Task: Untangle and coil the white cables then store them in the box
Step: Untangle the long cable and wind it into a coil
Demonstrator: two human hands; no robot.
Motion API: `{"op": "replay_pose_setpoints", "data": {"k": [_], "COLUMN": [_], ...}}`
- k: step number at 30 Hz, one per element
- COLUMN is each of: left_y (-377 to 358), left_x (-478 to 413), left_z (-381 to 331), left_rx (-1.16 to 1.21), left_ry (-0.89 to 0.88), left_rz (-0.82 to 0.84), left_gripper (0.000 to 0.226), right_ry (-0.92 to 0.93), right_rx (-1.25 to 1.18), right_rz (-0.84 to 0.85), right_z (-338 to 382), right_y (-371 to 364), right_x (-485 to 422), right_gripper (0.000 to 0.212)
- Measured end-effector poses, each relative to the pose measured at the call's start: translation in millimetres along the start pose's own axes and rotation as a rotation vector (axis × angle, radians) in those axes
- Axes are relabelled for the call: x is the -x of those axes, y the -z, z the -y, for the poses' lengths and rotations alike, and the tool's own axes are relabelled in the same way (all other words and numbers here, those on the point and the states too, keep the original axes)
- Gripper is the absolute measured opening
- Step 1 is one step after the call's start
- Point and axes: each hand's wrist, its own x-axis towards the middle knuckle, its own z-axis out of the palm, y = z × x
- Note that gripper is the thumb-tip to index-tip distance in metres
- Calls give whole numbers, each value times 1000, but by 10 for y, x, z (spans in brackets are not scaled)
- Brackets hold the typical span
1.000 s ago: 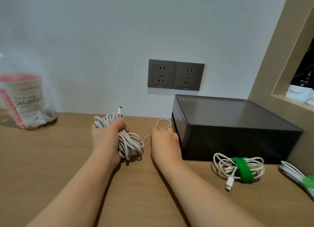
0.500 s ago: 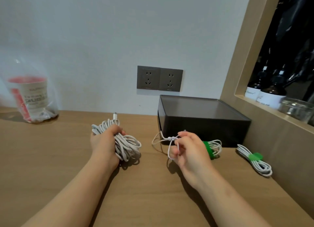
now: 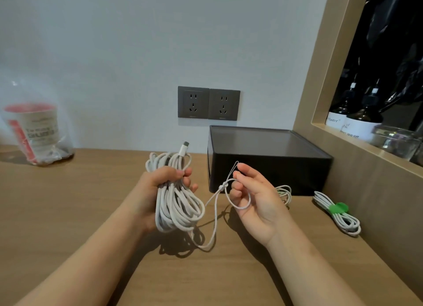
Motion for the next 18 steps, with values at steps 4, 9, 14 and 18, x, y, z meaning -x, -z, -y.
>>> {"op": "replay_pose_setpoints", "data": {"k": [4,9,14,18], "left_y": [-6,-29,11,24], "left_x": [-4,-2,15,24], "left_z": [136,123,14,-2], "left_rx": [-127,-146,-179,-234], "left_ry": [92,94,-2,-39], "left_rz": [147,122,68,62], "left_gripper": [27,31,21,23], "right_ry": [86,-52,-329,-333], "right_rx": [15,-59,130,216], "right_rz": [-20,-5,192,166], "right_z": [-62,-64,-126,-116], "right_y": [-12,-19,13,30], "right_x": [-11,6,28,7], "right_gripper": [18,17,37,27]}}
